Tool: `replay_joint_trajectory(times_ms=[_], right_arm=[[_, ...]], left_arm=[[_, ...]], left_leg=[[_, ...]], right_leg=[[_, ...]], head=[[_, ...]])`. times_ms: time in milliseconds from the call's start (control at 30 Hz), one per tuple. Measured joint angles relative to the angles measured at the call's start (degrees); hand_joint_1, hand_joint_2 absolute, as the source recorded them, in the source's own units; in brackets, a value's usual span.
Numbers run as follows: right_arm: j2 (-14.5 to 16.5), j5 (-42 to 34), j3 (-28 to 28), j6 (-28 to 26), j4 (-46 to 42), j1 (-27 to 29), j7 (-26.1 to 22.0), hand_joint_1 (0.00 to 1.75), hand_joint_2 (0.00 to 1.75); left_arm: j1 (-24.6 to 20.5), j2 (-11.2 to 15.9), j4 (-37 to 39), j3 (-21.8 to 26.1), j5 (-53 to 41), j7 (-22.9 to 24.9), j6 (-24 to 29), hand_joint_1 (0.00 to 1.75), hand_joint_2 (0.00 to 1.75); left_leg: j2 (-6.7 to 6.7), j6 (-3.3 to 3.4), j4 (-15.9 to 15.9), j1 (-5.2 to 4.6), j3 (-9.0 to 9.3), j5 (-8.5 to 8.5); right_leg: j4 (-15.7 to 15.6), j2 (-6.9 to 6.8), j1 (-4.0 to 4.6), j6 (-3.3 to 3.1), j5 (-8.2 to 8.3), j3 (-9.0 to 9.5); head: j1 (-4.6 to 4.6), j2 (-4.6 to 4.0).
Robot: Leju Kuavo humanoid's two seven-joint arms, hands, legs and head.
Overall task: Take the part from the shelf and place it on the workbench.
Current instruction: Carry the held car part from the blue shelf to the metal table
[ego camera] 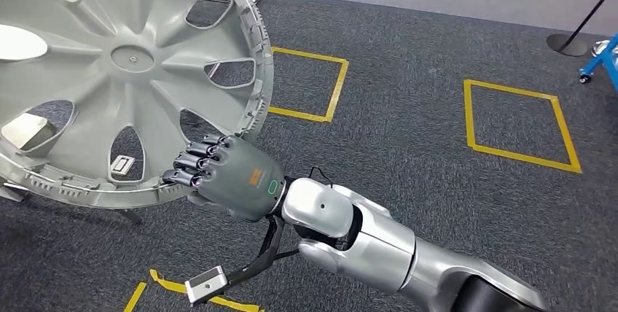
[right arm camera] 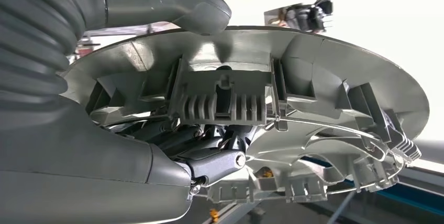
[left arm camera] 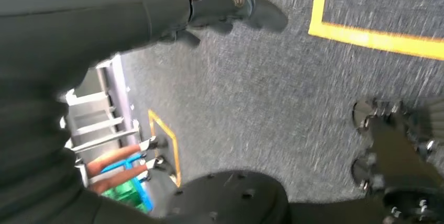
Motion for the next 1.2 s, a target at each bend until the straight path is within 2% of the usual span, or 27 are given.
replay_joint_trajectory(times_ms=[67, 100, 133, 167, 233, 267, 300, 333, 367, 400, 467, 500, 533, 600, 633, 700, 733, 767, 800, 833, 867, 933, 1000, 1033, 1100, 1133, 1200], right_arm=[[0.0, 0.0, 0.0, 0.1, 0.0, -0.1, 0.0, 1.75, 1.75], [0.0, 0.0, 0.0, 0.1, 0.0, -0.2, 0.0, 1.75, 1.75], [0.0, 0.0, 0.0, 0.1, 0.0, -0.3, 0.0, 1.75, 1.75], [0.0, 0.0, 0.0, 0.1, 0.0, -0.3, 0.0, 1.75, 1.75], [-0.1, 0.0, 0.0, 0.1, 0.0, -0.4, 0.0, 1.75, 1.75], [-0.1, 0.0, 0.0, 0.2, 0.0, -0.4, -0.1, 1.75, 1.75], [-0.2, 0.0, 0.1, 0.2, 0.1, -0.4, -0.1, 1.75, 1.75], [-0.2, -0.1, 0.1, 0.2, 0.1, -0.4, -0.1, 1.75, 1.75], [-0.2, -0.1, 0.2, 0.2, 0.2, -0.4, -0.1, 1.75, 1.75], [-0.2, -0.2, 0.2, 0.2, 0.2, -0.4, -0.1, 1.75, 1.75], [-0.2, -0.3, 0.3, 0.3, 0.2, -0.5, -0.1, 1.75, 1.75], [-0.2, -0.3, 0.3, 0.3, 0.2, -0.6, -0.1, 1.75, 1.75], [-0.2, -0.4, 0.3, 0.3, 0.2, -0.6, -0.1, 1.75, 1.75], [-0.1, -0.4, 0.4, 0.3, 0.2, -0.7, -0.2, 1.75, 1.75], [0.0, -0.5, 0.4, 0.3, 0.2, -0.8, -0.1, 1.75, 1.75], [0.2, -0.5, 0.4, 0.3, 0.3, -0.9, -0.1, 1.75, 1.75], [0.2, -0.5, 0.4, 0.3, 0.3, -0.9, -0.1, 1.75, 1.75], [0.1, -0.5, 0.4, 0.3, 0.4, -0.9, -0.1, 1.75, 1.75], [0.1, -0.5, 0.5, 0.3, 0.4, -0.9, -0.1, 1.75, 1.75], [0.1, -0.5, 0.5, 0.3, 0.5, -0.9, -0.2, 1.75, 1.75], [0.1, -0.5, 0.6, 0.3, 0.5, -0.8, -0.2, 1.75, 1.75], [0.1, -0.5, 0.7, 0.3, 0.5, -0.9, -0.2, 1.75, 1.75], [0.1, -0.5, 0.7, 0.3, 0.5, -0.9, -0.2, 1.75, 1.75], [0.1, -0.6, 0.7, 0.3, 0.5, -0.9, -0.2, 1.75, 1.75], [0.1, -0.6, 0.7, 0.3, 0.5, -0.9, -0.2, 1.75, 1.75], [0.2, -0.6, 0.8, 0.3, 0.5, -1.0, -0.2, 1.75, 1.75], [0.3, -0.7, 0.8, 0.3, 0.5, -1.0, -0.2, 1.75, 1.75]], left_arm=[[0.1, 0.0, 0.0, 0.0, 0.0, 0.0, 0.0, 0.00, 1.75], [0.1, 0.0, 0.0, 0.0, 0.0, -0.1, 0.0, 0.00, 1.75], [0.2, 0.0, 0.0, 0.0, 0.0, -0.1, 0.0, 0.00, 1.75], [0.1, 0.0, 0.0, 0.0, 0.0, 0.0, 0.0, 0.00, 1.75], [0.0, 0.0, 0.0, 0.0, 0.0, 0.0, 0.0, 0.00, 1.75], [-0.1, 0.0, 0.0, 0.0, 0.0, -0.1, 0.0, 0.00, 1.75], [-0.1, 0.0, 0.0, 0.0, 0.1, -0.1, 0.0, 0.00, 1.75], [-0.1, 0.0, 0.0, 0.0, 0.1, -0.1, 0.0, 0.00, 1.75], [0.0, 0.0, 0.0, 0.0, 0.1, -0.1, 0.0, 0.00, 1.75], [0.0, 0.0, 0.0, 0.0, 0.1, -0.1, -0.1, 0.00, 1.75], [0.0, -0.1, 0.0, 0.0, 0.1, -0.1, -0.1, 0.00, 1.75], [0.0, -0.1, 0.0, 0.0, 0.1, -0.1, -0.1, 0.00, 1.75], [0.1, -0.1, 0.0, 0.0, 0.1, -0.1, -0.1, 0.00, 1.75], [0.3, 0.0, 0.0, 0.0, 0.1, -0.1, -0.1, 0.00, 1.75], [0.4, 0.0, 0.0, 0.0, 0.1, -0.1, -0.1, 0.00, 1.75], [0.5, 0.0, 0.0, 0.0, 0.1, 0.1, -0.1, 0.00, 1.75], [0.4, -0.1, 0.0, 0.0, 0.1, 0.2, -0.1, 0.00, 1.75], [0.4, -0.1, 0.0, 0.0, 0.1, 0.2, -0.1, 0.00, 1.75], [0.4, -0.1, 0.0, 0.0, 0.1, 0.1, -0.1, 0.00, 1.75], [0.4, -0.1, 0.0, 0.0, 0.1, 0.0, -0.1, 0.00, 1.75], [0.5, -0.1, 0.0, 0.0, 0.1, 0.0, -0.1, 0.00, 1.75], [0.5, 0.0, 0.0, 0.0, 0.1, 0.1, -0.2, 0.00, 1.75], [0.4, 0.1, 0.0, 0.0, 0.1, 0.1, -0.2, 0.00, 1.75], [0.4, 0.1, -0.1, 0.0, 0.1, 0.1, -0.2, 0.00, 1.75], [0.5, 0.0, -0.1, 0.0, 0.1, 0.1, -0.1, 0.00, 1.75], [0.5, 0.0, -0.1, 0.0, 0.1, 0.1, -0.1, 0.00, 1.75], [0.5, 0.0, -0.1, 0.0, 0.1, 0.1, -0.1, 0.00, 1.75]], left_leg=[[-0.90, 1.09, -0.5, -0.13, -0.10, 0.13], [-1.49, 1.44, -0.5, -0.07, -0.18, 0.25], [-2.10, 1.78, -0.6, 0.05, -0.24, 0.40], [-2.68, 2.10, -0.7, 0.22, -0.29, 0.57], [-3.98, 2.51, -0.7, 0.41, -0.57, 0.85], [-4.72, 2.60, -0.7, 0.43, -0.76, 0.96], [-5.52, 2.60, -0.6, 0.43, -0.92, 1.06], [-6.34, 2.53, -0.6, 0.44, -1.03, 1.16], [-7.17, 2.40, -0.6, 0.45, -1.09, 1.27], [-8.03, 2.22, -0.6, 0.49, -1.11, 1.39], [-9.64, 1.70, -0.6, 0.61, -1.27, 1.72], [-10.29, 1.36, -0.6, 0.69, -1.46, 1.91], [-10.85, 0.97, -0.7, 0.77, -1.67, 2.14], [-11.90, 0.11, -1.2, 0.90, -2.08, 2.66], [-11.47, -0.18, -1.0, 0.83, -2.40, 2.57], [-8.33, -0.47, 2.1, 0.56, -4.12, 0.39], [-6.26, -0.53, 5.4, 0.42, -5.61, -1.63], [-4.98, -0.66, 9.5, 0.40, -7.29, -3.67], [-4.42, -0.80, 12.9, 0.41, -8.60, -5.07], [-4.17, -0.90, 14.6, 0.42, -9.03, -5.49], [-3.97, -0.97, 14.1, 0.43, -8.29, -4.88], [-2.33, -1.02, 7.0, 0.42, -3.82, -1.91], [-0.31, -0.30, 0.7, 0.20, -0.20, -0.18], [0.07, 0.20, -0.5, 0.10, 0.39, -0.01], [-1.09, 1.21, -0.6, 0.01, 0.11, 0.15], [-1.74, 1.54, -0.6, 0.10, 0.02, 0.29], [-3.01, 2.19, -0.7, 0.43, -0.11, 0.63]], right_leg=[[0.2, -1.06, 0.15, 0.45, -0.14, 0.03], [0.3, -1.04, 0.04, 0.78, -0.28, 0.05], [0.9, -0.05, -0.13, 1.18, -0.78, -0.09], [2.5, 1.58, -0.35, 1.61, -1.86, -0.69], [9.1, 5.10, -0.84, 2.33, -5.42, -3.66], [13.0, 5.80, -1.01, 2.53, -7.08, -5.58], [15.9, 6.02, -1.14, 2.63, -7.91, -7.03], [16.9, 6.10, -1.24, 2.63, -7.65, -7.55], [15.4, 6.26, -1.31, 2.52, -6.29, -6.86], [11.9, 6.79, -1.36, 2.31, -4.24, -5.13], [3.9, 9.24, -1.36, 1.81, -1.09, -1.25], [1.5, 10.08, -1.27, 1.66, -0.39, -0.16], [0.5, 10.43, -1.12, 1.54, -0.28, 0.18], [0.2, 9.11, -1.02, 1.13, 0.17, 0.08], [-0.1, 8.41, -1.11, 0.74, 0.51, 0.11], [-0.8, 6.81, -1.37, 0.01, 1.12, 0.09], [-0.9, 6.04, -1.26, -0.20, 1.23, 0.00], [-0.9, 5.20, -1.14, -0.31, 1.26, -0.13], [-0.9, 4.35, -1.04, -0.34, 1.26, -0.23], [-0.8, 3.49, -0.98, -0.36, 1.26, -0.31], [-0.8, 2.64, -0.97, -0.34, 1.24, -0.36], [-0.5, 1.12, -0.99, -0.10, 1.08, -0.35], [-0.1, -0.10, -0.70, 0.40, 0.73, -0.42], [0.1, -0.59, -0.52, 0.64, 0.62, -0.45], [0.2, -1.64, -0.34, 1.09, 0.54, -0.40], [0.4, -1.42, -0.46, 1.43, 0.31, -0.34], [3.2, 1.46, -0.85, 2.22, -1.73, -1.30]], head=[[0.14, 0.00], [0.14, 0.00], [0.14, 0.00], [0.18, 0.00], [0.26, 0.00], [0.28, 0.00], [0.29, 0.00], [0.29, 0.00], [0.30, 0.00], [0.29, 0.00], [0.28, 0.00], [0.33, 0.00], [0.38, 0.00], [0.49, 0.00], [0.44, 0.00], [0.06, 0.00], [-0.13, 0.00], [-0.27, 0.00], [-0.27, 0.00], [-0.27, 0.00], [-0.28, 0.00], [-0.30, 0.00], [-0.25, 0.00], [-0.21, 0.00], [-0.18, 0.00], [-0.16, 0.00], [-0.08, 0.00]])
